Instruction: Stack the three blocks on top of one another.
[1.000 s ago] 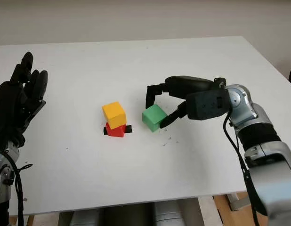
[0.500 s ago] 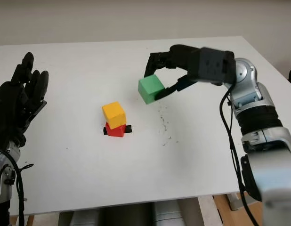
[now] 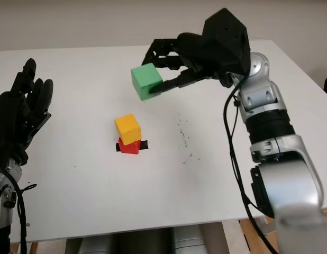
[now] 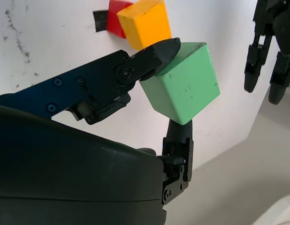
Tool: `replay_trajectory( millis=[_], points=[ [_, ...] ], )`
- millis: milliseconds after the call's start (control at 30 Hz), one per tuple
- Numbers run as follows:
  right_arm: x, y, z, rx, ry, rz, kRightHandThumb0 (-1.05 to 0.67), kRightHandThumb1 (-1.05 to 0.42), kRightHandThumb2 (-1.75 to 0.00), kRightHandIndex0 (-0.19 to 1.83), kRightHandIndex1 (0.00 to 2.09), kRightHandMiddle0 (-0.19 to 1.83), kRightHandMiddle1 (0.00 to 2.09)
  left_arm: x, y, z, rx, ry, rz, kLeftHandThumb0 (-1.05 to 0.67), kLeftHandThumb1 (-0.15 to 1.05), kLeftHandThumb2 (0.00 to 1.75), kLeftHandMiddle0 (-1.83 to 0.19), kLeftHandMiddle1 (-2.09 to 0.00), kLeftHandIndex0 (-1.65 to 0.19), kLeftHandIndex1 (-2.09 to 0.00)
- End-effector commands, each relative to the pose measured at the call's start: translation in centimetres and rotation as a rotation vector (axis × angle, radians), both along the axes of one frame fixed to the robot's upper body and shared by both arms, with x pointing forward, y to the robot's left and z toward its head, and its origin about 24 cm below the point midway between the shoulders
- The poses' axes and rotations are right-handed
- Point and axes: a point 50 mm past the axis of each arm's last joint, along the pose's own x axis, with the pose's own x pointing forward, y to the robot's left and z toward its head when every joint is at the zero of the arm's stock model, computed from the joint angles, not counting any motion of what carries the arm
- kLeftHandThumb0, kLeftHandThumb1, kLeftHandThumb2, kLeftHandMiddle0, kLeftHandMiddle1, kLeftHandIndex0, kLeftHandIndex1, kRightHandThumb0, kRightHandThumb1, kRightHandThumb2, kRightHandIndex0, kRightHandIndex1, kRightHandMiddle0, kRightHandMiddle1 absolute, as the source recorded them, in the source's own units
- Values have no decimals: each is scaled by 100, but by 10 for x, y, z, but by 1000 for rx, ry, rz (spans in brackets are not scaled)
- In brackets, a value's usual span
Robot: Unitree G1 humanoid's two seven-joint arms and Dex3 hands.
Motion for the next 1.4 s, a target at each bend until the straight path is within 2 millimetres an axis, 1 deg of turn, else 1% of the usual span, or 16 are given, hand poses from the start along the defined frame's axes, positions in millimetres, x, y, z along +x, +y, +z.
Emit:
replay_trajectory(
  millis=[0,67,167,300,500,667,833,1200,1367],
  points=[
    [0,8,10,-6,-11,16,-43,-97,-6,23,14,29,175,-2,-1,3,0,-17,3,-70,105,49,7,-5,8,-5],
    [0,15,11,-20,-6,27,-43,-96,-5,27,17,32,173,-2,-1,3,4,-15,3,-70,105,49,8,-5,8,-5],
    [1,24,10,-45,9,47,-44,-95,-5,28,17,35,171,-3,-2,3,-1,-19,3,-69,105,49,8,-5,8,-5],
    [1,30,8,-54,24,67,-41,-95,-5,29,17,32,169,-3,-3,3,-5,-19,6,-70,105,48,7,-5,7,-5],
    [2,35,-6,-42,57,79,-42,-93,-5,31,18,35,171,-3,-4,2,-8,-20,12,-72,105,47,7,-6,7,-6],
    [0,37,-15,-35,83,90,-42,-94,-5,30,18,36,169,-3,-3,2,-8,-17,16,-72,105,47,6,-6,7,-6],
    [0,38,-24,-2,122,87,-46,-93,-5,29,17,39,167,-5,-2,1,2,-16,19,-72,105,48,6,-6,7,-6],
    [1,36,-37,34,158,70,-49,-93,-5,31,16,42,167,-7,-2,2,2,-14,25,-71,105,49,6,-6,6,-6],
    [1,35,-39,23,162,70,-45,-94,-6,29,15,40,166,-7,-2,3,0,-13,21,-71,105,48,6,-5,7,-5]
  ],
)
